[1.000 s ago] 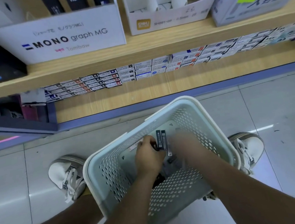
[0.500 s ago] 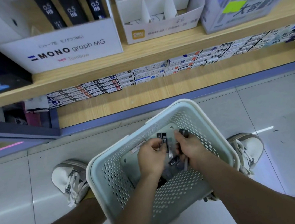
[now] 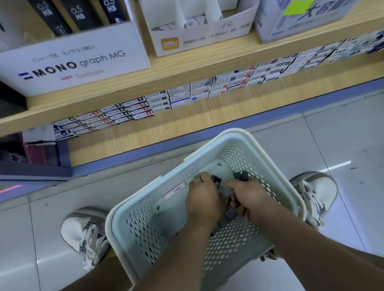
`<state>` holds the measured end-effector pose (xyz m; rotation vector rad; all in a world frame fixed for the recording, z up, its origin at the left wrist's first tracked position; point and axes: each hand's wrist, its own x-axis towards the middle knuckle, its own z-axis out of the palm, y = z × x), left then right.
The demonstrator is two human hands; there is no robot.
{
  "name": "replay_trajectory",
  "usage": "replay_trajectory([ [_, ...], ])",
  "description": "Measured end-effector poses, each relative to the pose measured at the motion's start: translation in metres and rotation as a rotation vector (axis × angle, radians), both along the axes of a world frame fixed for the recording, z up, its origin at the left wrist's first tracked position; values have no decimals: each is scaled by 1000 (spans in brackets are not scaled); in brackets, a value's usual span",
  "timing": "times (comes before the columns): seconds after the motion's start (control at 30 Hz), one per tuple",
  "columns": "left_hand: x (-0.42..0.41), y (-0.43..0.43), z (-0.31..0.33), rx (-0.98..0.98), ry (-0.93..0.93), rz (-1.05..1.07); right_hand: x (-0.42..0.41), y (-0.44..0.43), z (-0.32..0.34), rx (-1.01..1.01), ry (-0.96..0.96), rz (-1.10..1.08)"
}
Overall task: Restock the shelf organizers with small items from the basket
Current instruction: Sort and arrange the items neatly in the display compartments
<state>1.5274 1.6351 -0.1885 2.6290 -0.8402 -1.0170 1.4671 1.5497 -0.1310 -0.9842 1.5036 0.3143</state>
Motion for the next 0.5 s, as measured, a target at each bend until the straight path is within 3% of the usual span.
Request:
replay_trajectory([
  [0.1, 3, 11, -1, 49, -26, -62, -1, 2, 1, -26, 41, 59],
  [0.33, 11, 26, -3, 188, -85, -214, -1, 4, 6, 32, -2, -47],
  [0.5, 25, 28, 1, 60, 65, -115, 2, 10, -2, 25, -14, -63],
])
